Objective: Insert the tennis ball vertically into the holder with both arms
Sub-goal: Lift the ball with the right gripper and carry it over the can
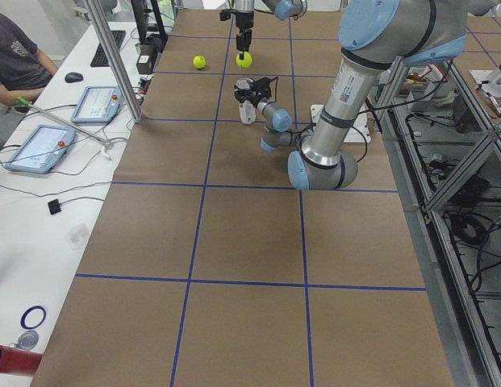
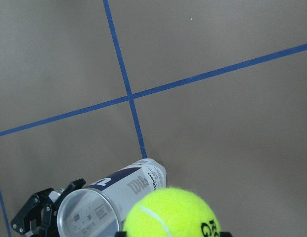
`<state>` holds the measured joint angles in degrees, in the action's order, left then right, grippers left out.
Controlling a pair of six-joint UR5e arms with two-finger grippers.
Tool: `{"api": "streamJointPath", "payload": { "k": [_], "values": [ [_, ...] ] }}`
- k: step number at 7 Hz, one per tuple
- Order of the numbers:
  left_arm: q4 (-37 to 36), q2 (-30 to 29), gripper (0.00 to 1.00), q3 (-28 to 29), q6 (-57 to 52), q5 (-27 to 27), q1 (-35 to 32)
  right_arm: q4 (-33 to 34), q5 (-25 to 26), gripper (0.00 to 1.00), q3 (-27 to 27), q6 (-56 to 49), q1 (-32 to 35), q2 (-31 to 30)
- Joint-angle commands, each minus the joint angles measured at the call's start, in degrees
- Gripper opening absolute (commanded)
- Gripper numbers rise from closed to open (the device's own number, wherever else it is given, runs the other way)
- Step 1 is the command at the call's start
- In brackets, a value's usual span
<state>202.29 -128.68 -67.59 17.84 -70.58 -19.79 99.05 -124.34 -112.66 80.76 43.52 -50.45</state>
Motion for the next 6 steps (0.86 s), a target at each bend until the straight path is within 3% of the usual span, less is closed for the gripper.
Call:
{"api": "streamJointPath", "payload": {
  "k": [1,6],
  "values": [
    [0.03,0.10,0.89,0.00,0.00,0.00,0.02,-0.09,0.68,0.00,1.04,1.24,-0.98,1.75],
    [0.03,0.10,0.89,0.00,0.00,0.00,0.19,-0.09,3.75,0.00,4.11,4.58,-4.14,6.05]
  ]
}}
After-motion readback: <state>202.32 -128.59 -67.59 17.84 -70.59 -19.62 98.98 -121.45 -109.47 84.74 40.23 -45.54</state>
